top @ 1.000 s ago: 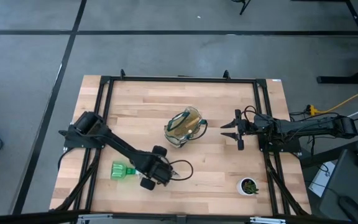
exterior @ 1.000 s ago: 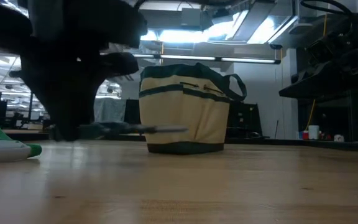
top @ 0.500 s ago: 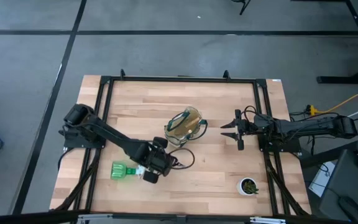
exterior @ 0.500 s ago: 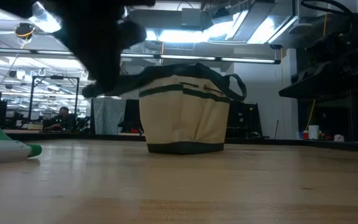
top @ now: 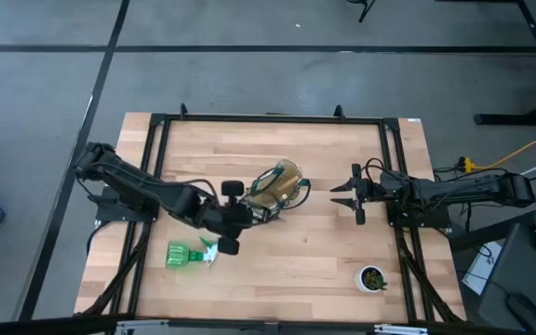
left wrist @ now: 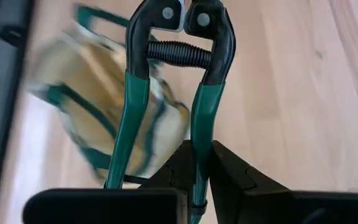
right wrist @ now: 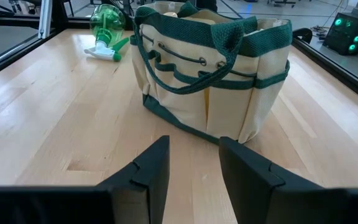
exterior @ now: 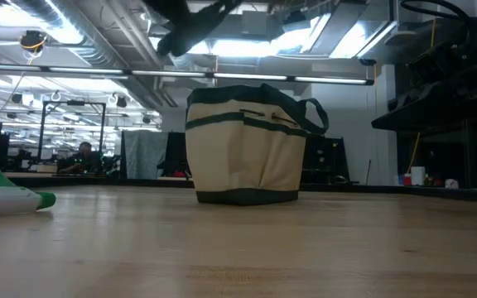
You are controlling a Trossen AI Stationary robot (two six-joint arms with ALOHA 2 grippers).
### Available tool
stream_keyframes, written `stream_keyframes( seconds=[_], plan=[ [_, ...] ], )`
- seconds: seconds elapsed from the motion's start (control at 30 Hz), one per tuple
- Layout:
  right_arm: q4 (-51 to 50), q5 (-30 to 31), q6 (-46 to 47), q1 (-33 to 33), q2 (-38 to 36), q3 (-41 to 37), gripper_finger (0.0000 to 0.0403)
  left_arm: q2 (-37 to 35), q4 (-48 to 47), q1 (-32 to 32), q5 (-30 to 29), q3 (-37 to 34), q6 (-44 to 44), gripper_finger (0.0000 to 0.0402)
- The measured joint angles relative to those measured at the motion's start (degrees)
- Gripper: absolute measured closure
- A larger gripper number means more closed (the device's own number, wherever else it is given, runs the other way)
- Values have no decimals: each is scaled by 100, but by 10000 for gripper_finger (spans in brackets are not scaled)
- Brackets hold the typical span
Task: Pick & Place Garden tools in Gardening bag
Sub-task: Put the shear scissors into the gardening bag
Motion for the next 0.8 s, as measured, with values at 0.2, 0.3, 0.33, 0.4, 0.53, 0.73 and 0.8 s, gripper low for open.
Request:
stream_keyframes(
  seconds=[0.2,0.3,0.33,0.4,0.53,0.73,0.8],
  plan=[
    [0,0,0,0,0,0,259,-215,122,2,-533,9,-50,378],
    [-1,0,2,0,0,0,259,-302,84,2,-589,9,-92,378],
    [-1,-2,2,0,0,0,259,-334,72,2,-590,9,-77,378],
    [0,-2,2,0,0,0,259,-429,-63,2,-615,9,-60,378],
    [-3,0,2,0,0,0,259,-664,-229,0,-793,9,-96,378],
    [-2,0,0,0,0,0,259,-930,-219,0,-1069,2,-66,378],
    [-1,0,1,0,0,0,259,-1010,-32,0,-1146,-167,-22,378]
  ],
)
